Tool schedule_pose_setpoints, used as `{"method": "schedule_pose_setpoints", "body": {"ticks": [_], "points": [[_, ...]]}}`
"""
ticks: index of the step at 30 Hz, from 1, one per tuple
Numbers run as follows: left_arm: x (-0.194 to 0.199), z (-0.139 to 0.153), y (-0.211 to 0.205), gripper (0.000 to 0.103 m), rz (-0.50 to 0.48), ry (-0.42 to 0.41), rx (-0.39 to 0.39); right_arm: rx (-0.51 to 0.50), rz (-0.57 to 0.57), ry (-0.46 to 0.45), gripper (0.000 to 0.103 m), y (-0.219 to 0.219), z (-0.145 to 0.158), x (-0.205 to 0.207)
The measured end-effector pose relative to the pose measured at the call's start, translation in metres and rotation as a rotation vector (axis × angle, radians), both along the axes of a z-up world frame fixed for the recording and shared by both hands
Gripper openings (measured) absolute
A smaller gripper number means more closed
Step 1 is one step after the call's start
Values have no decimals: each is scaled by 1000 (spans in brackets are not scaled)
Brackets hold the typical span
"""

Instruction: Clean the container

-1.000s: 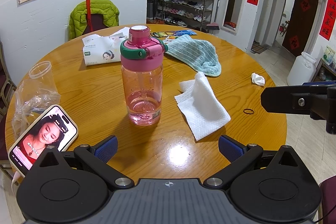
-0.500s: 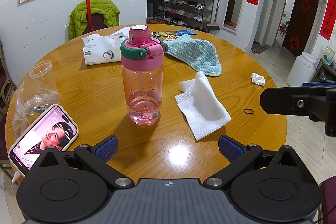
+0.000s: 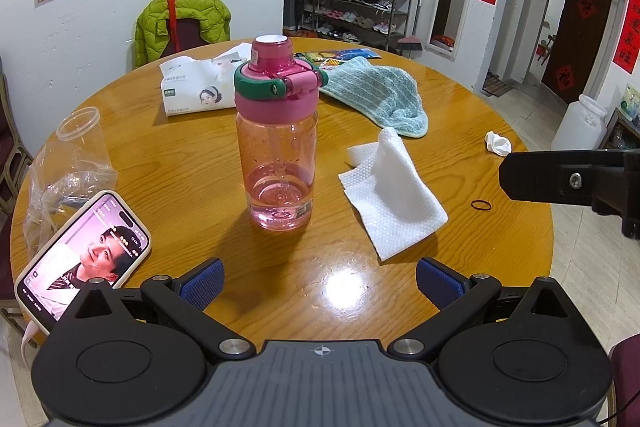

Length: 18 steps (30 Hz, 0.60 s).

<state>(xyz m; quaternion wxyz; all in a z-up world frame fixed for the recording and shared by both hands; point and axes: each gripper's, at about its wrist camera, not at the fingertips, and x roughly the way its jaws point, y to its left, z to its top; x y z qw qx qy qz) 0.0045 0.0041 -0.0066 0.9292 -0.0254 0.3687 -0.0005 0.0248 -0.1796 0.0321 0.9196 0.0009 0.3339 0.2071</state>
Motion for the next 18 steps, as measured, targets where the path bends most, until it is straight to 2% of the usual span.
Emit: {"method": "schedule_pose_setpoints", "body": {"ticks": [18], "points": [[1,-5,3,102,4,12,2,8,1,32,103,6,-11,3]]}}
